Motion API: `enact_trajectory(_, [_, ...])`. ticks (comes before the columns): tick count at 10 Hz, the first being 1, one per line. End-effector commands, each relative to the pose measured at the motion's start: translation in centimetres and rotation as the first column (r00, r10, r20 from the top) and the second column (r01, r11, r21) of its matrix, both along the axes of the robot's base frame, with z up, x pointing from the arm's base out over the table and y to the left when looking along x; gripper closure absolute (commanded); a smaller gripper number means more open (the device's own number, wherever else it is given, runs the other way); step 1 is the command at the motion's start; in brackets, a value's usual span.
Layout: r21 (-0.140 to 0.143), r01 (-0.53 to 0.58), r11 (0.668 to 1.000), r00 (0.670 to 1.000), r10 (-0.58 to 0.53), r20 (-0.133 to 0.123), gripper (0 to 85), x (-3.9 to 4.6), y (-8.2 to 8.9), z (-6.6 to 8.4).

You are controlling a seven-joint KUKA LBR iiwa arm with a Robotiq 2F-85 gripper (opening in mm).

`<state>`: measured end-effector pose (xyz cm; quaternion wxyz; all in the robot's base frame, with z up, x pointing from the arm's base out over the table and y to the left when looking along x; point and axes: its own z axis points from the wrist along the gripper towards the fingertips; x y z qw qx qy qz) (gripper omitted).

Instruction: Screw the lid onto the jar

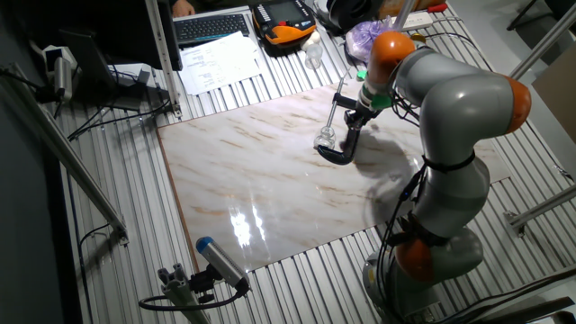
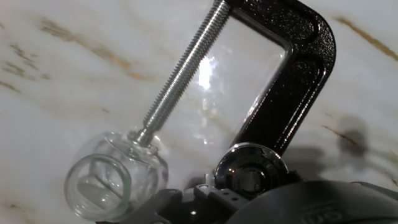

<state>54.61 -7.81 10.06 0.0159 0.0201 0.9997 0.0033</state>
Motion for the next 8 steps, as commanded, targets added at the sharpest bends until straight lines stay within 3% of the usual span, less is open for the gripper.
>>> enact_trajectory(1, [-0.001, 0.001, 1.000, 1.000, -0.001, 0.001, 85.0, 0.12, 0.3, 0.1])
enact_trajectory(5, [0.036, -0.018, 0.999, 1.000, 0.017, 0.020, 85.0, 0.26, 1.5, 0.0])
enact_trajectory(8, [0.032, -0.018, 0.999, 0.999, 0.017, 0.027, 85.0, 0.35, 2.5, 0.5])
